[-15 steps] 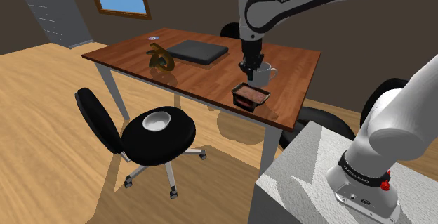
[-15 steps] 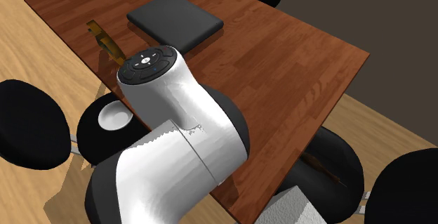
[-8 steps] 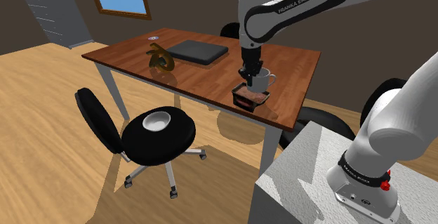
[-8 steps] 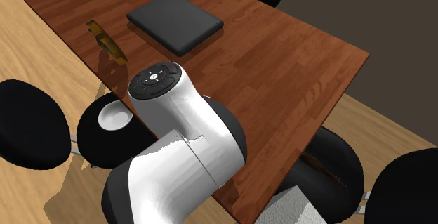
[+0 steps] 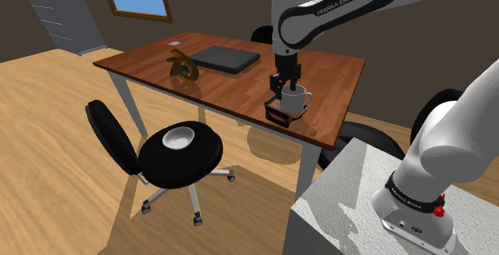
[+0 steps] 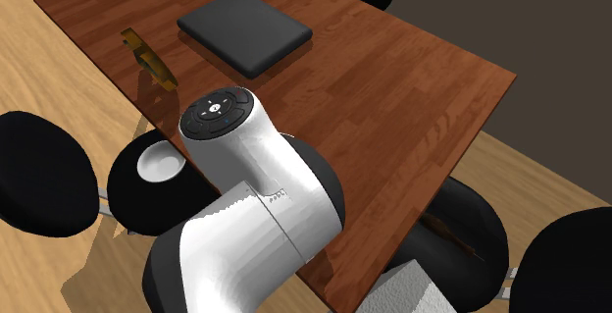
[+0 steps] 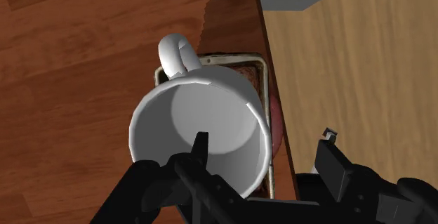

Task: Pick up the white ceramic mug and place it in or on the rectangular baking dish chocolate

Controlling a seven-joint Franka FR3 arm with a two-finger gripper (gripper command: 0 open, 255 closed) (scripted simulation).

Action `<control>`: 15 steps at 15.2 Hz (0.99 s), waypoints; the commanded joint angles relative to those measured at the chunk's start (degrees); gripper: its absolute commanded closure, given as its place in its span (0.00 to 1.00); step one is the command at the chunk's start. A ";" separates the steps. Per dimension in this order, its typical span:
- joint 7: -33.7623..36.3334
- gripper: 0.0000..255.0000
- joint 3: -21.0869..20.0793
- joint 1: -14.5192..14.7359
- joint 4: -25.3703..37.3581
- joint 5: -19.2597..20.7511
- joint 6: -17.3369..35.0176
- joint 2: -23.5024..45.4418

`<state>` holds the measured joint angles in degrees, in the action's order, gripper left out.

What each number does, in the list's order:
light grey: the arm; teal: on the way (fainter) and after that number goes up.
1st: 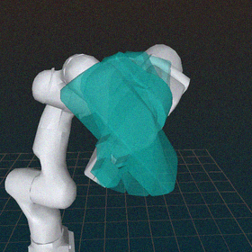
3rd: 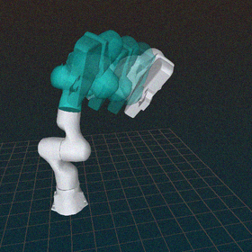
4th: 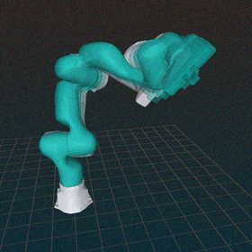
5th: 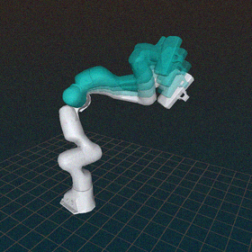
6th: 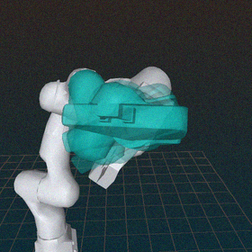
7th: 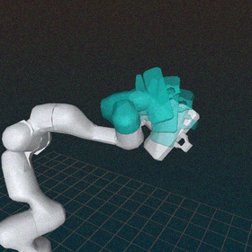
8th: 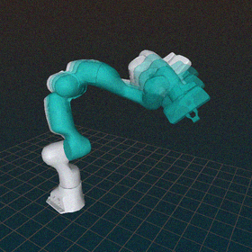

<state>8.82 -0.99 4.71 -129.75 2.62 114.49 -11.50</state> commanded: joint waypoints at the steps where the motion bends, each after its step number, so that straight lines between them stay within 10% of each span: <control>1: 0.00 0.00 0.00 0.00 0.00 0.00 0.00 0.00; 15: -0.10 0.00 -0.16 0.14 6.06 -0.21 -7.41 -1.35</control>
